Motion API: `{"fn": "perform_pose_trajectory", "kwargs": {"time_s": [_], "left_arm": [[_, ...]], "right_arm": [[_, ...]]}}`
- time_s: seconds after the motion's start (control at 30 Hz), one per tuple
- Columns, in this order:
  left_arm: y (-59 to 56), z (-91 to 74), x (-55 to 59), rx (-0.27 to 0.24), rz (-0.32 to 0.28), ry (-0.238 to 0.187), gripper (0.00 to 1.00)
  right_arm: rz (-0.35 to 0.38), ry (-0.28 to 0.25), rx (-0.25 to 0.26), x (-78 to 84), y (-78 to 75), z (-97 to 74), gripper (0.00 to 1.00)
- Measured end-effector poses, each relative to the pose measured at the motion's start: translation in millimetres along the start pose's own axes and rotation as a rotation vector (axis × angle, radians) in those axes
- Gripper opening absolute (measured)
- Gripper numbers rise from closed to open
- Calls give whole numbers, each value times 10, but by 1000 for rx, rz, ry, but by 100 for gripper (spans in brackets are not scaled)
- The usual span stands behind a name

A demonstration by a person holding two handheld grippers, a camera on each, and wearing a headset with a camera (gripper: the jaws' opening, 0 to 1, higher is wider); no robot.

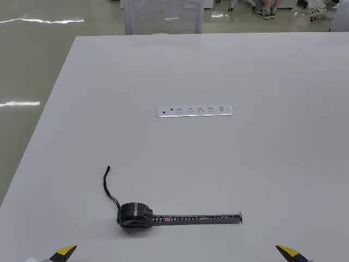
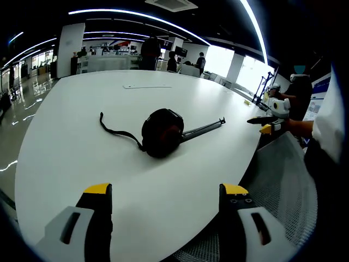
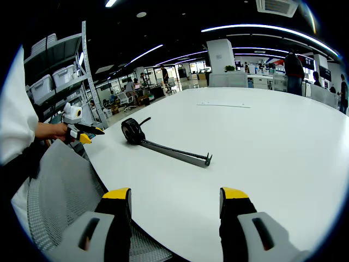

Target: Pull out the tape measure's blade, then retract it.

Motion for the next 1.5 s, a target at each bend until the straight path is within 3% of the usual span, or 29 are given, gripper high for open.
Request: {"fn": "perform_pose_trajectory", "kwargs": {"time_s": [0.73, 1.5], "left_arm": [[8, 84, -86, 20, 6, 7, 77], [-10, 318, -242, 71, 48, 6, 76]], "right_arm": [[-15, -8, -18, -41, -55, 101, 65], [-25, -26, -70, -52, -146, 302, 64]]}}
Point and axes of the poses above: the centre of the closed fingertips' face, and the gripper's own axes: z roughly forward along the fingers, y roughly to its left, x roughly out of its underside, the point moved 7 cm from there along -z, roughly backward along the fingers, and after that the axes turned 15 degrees about -z, right-handed, at the moved point
